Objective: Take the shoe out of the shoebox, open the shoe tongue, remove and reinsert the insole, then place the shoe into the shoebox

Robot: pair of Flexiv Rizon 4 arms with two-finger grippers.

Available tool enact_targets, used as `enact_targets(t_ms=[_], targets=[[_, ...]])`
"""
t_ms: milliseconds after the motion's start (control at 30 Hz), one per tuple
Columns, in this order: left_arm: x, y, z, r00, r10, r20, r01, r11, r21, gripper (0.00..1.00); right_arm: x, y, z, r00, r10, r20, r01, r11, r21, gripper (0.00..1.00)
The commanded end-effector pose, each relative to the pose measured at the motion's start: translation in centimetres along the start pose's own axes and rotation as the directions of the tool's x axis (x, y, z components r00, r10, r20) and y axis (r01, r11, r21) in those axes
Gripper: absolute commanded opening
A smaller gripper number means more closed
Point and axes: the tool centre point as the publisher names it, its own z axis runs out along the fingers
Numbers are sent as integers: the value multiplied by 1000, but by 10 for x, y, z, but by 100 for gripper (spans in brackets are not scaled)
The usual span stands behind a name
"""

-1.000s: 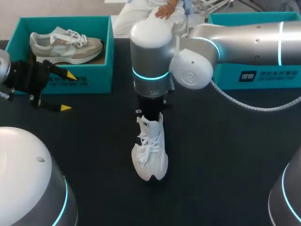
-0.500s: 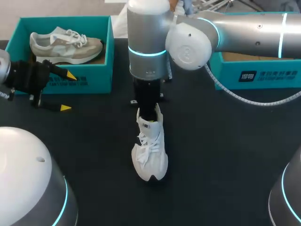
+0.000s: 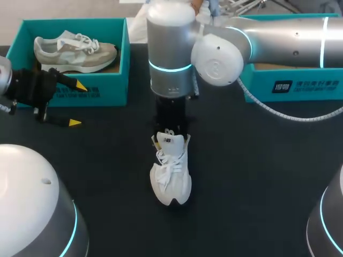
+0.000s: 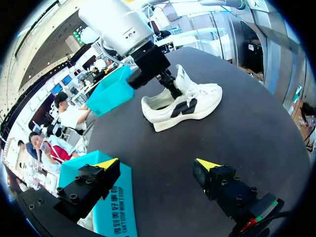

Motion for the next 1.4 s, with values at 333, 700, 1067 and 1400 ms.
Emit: enact_targets(t_ms=[333,700,1067,1400], targets=[[1,-1,-1,1000,0,-1,0,1000,-3,100,8,-2,2,999,-40,-37,39,999,-5,100],[1,-1,-1,1000,0,-1,0,1000,-3,100,7,-7,-15,1000,-26,-14,25,999,-38,100],[1,-1,-1,1000,0,-1,0,1000,-3,100,14,-29,-59,1000,12,9,-10,990,-143,100],[1,-1,-1,1000,0,-1,0,1000,-3,100,18,-70,-66,996,92,14,-89,988,-124,100]])
